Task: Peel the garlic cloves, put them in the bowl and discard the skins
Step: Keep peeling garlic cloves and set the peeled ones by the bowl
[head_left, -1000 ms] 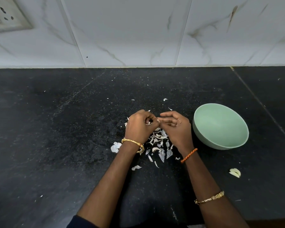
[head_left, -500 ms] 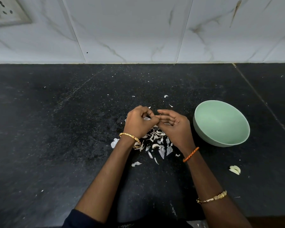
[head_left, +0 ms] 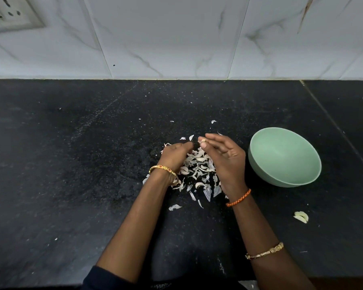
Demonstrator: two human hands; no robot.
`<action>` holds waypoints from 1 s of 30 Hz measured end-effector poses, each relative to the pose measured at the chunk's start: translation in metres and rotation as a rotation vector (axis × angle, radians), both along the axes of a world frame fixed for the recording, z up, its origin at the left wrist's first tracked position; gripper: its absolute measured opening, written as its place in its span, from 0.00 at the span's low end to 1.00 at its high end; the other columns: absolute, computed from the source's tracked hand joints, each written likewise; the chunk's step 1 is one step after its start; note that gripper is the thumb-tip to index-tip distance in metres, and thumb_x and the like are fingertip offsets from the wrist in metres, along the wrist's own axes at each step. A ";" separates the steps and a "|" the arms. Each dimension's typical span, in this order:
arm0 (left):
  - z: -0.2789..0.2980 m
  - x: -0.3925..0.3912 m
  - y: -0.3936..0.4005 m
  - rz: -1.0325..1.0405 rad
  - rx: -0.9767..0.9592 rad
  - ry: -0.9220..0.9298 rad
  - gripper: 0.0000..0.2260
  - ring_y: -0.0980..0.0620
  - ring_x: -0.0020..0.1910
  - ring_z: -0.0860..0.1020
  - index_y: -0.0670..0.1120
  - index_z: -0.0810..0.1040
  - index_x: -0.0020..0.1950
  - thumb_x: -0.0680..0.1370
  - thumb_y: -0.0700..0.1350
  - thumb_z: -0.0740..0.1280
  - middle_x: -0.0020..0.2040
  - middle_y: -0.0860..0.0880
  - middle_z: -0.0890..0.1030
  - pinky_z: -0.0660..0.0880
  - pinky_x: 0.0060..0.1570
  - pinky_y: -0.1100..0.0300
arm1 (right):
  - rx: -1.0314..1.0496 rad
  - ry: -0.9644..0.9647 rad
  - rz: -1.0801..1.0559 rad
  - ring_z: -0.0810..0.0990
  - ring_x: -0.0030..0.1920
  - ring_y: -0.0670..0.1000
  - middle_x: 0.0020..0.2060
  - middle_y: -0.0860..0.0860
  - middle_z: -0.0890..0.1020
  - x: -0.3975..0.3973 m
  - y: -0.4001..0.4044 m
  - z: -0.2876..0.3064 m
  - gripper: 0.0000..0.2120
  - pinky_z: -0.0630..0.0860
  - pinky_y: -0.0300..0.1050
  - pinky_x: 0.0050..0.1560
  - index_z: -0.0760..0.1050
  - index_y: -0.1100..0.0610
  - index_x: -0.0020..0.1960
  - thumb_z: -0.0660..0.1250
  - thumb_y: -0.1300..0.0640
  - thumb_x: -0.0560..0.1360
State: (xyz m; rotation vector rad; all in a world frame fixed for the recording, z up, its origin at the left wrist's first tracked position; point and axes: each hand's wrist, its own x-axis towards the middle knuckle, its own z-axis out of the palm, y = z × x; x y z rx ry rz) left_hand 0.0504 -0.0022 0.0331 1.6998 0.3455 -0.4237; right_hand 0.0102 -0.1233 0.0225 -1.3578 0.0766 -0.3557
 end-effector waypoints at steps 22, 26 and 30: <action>-0.009 -0.007 0.008 -0.238 0.346 -0.643 0.02 0.65 0.32 0.72 0.50 0.84 0.42 0.72 0.44 0.73 0.37 0.55 0.77 0.67 0.33 0.67 | -0.176 0.250 0.105 0.84 0.40 0.48 0.39 0.55 0.85 0.002 -0.021 0.005 0.06 0.79 0.38 0.44 0.82 0.60 0.45 0.72 0.68 0.71; -0.009 -0.012 0.003 -0.253 0.540 -0.771 0.01 0.59 0.33 0.71 0.50 0.82 0.40 0.72 0.46 0.71 0.36 0.55 0.73 0.69 0.34 0.62 | -0.144 0.296 0.077 0.83 0.36 0.48 0.35 0.53 0.84 0.003 -0.020 0.007 0.06 0.80 0.39 0.39 0.80 0.61 0.45 0.72 0.69 0.71; -0.010 -0.016 0.000 -0.233 0.696 -0.861 0.05 0.55 0.36 0.74 0.48 0.80 0.42 0.72 0.48 0.71 0.40 0.56 0.72 0.70 0.34 0.60 | -0.099 0.336 0.053 0.84 0.35 0.49 0.35 0.55 0.84 0.004 -0.020 0.011 0.09 0.81 0.40 0.39 0.77 0.65 0.48 0.72 0.70 0.70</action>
